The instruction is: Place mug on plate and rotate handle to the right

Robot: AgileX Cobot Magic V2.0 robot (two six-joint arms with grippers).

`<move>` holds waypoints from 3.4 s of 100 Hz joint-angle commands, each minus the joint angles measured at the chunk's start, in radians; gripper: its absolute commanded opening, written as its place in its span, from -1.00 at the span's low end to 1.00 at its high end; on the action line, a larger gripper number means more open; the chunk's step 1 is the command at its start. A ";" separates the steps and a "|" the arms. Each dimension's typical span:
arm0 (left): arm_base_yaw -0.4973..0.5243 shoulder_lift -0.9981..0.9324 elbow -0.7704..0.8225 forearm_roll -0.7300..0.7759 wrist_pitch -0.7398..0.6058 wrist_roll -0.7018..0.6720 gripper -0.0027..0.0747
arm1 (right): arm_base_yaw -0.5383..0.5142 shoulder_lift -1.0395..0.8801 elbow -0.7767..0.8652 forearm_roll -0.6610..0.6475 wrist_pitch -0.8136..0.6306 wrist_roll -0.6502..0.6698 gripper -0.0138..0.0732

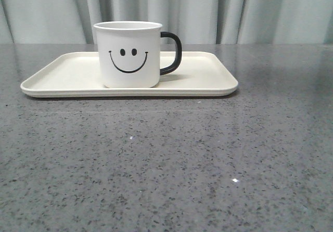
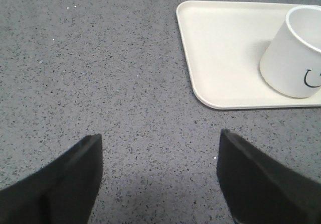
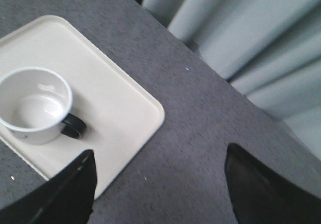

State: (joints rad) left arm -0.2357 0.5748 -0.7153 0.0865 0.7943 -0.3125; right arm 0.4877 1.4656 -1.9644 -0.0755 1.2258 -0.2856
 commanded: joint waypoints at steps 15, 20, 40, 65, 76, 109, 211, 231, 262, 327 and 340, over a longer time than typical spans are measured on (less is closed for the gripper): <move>0.002 0.001 -0.025 0.006 -0.066 -0.007 0.29 | -0.004 -0.257 0.233 -0.179 -0.109 0.125 0.53; 0.002 0.001 -0.025 0.006 -0.066 -0.007 0.29 | -0.005 -0.311 0.304 -0.197 -0.144 0.142 0.53; 0.002 0.001 -0.025 0.006 -0.066 -0.003 0.29 | -0.006 -0.535 0.631 -0.254 -0.299 0.224 0.53; 0.002 0.001 -0.025 0.006 -0.066 -0.003 0.29 | -0.006 -0.777 1.002 -0.299 -0.440 0.356 0.53; 0.002 0.001 -0.025 0.006 -0.066 -0.003 0.29 | -0.006 -0.867 1.136 -0.299 -0.478 0.424 0.53; 0.002 0.001 -0.025 0.006 -0.066 -0.003 0.29 | -0.006 -1.016 1.348 -0.299 -0.576 0.522 0.53; 0.002 0.001 -0.025 0.006 -0.066 -0.003 -0.98 | -0.006 -1.016 1.376 -0.298 -0.667 0.522 -0.83; 0.002 0.001 -0.025 0.006 -0.066 -0.003 -0.98 | -0.006 -1.016 1.376 -0.298 -0.667 0.522 -0.83; 0.002 0.001 -0.025 0.006 -0.066 -0.003 -0.98 | -0.006 -1.016 1.376 -0.298 -0.667 0.522 -0.83; 0.004 -0.240 0.246 0.033 -0.450 0.044 -0.98 | -0.006 -1.016 1.376 -0.298 -0.665 0.522 -0.83; 0.004 -0.326 0.356 0.027 -0.557 0.138 -0.98 | -0.006 -1.016 1.376 -0.298 -0.665 0.522 -0.83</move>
State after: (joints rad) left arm -0.2357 0.2872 -0.3941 0.1121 0.3960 -0.2332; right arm 0.4877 0.4444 -0.5636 -0.3391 0.6333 0.2380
